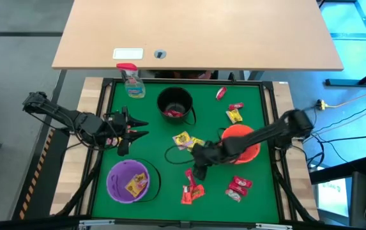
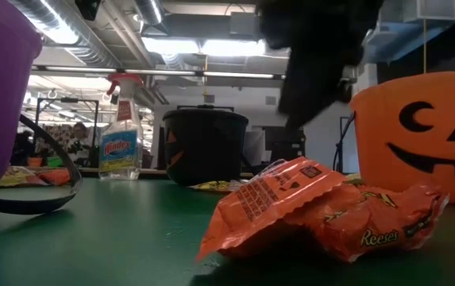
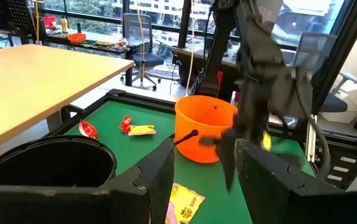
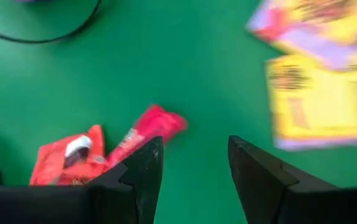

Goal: Sort candy
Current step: Put the red candy into the black bucket

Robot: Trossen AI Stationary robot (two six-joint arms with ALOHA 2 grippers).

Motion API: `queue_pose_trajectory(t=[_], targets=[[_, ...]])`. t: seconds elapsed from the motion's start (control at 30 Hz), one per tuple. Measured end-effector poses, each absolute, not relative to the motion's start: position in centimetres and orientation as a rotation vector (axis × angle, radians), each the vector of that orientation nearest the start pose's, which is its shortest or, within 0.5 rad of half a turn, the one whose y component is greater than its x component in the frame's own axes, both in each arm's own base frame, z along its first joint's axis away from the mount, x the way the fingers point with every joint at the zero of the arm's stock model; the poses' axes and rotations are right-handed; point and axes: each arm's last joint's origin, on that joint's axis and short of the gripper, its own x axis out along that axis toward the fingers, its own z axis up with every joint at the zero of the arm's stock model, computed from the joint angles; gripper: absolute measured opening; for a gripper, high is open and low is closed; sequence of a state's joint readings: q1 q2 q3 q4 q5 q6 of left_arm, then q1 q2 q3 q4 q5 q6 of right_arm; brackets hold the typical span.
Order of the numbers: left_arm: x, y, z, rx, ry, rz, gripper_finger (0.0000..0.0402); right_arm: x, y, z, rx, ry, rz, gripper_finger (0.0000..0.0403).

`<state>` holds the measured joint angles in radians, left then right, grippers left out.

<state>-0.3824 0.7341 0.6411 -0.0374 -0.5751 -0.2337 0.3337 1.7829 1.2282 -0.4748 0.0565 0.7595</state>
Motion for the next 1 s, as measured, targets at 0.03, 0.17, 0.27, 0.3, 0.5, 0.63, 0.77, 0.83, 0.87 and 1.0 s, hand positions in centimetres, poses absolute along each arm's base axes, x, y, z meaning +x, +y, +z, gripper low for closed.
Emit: queue_pose_trajectory(t=[0.03,0.17,0.27,0.3,0.5,0.63,0.77,0.83,0.87,1.0], targets=[[15.9,-4.7,30.5,-0.172,0.093,0.205,0.0156,35.2,12.1,19.2,0.502,1.04,-0.12,0.0179],[15.9,-4.7,30.5,-0.172,0.093,0.205,0.0156,37.0,12.9,17.1,0.529,1.051,-0.073,0.0179],[15.9,-4.7,30.5,-0.171,0.095,0.205,0.0156,37.7,13.2,16.2,0.53,1.071,-0.077,0.0179],[15.9,-4.7,30.5,-0.17,0.098,0.206,0.0156,37.8,13.5,16.1,0.525,1.074,-0.079,0.0179],[15.9,-4.7,30.4,-0.166,0.104,0.211,0.0156,38.4,14.2,14.6,0.482,1.117,-0.106,0.0179],[15.9,-4.7,30.4,-0.165,0.105,0.215,0.0156,38.6,14.8,14.2,0.457,1.154,-0.12,0.0179],[15.9,-4.7,30.4,-0.165,0.105,0.215,0.0156,38.3,14.7,14.1,0.426,1.171,-0.155,0.0179],[15.9,-4.7,30.4,-0.165,0.106,0.215,0.0156,38.1,14.5,14.1,0.402,1.184,-0.187,0.0179],[15.9,-4.7,30.4,-0.165,0.105,0.215,0.0156,38.0,14.3,14.2,0.383,1.197,-0.213,0.0179],[15.9,-4.7,30.4,-0.165,0.105,0.215,0.0156,37.5,13.8,14.6,0.309,1.25,-0.304,0.0179]])
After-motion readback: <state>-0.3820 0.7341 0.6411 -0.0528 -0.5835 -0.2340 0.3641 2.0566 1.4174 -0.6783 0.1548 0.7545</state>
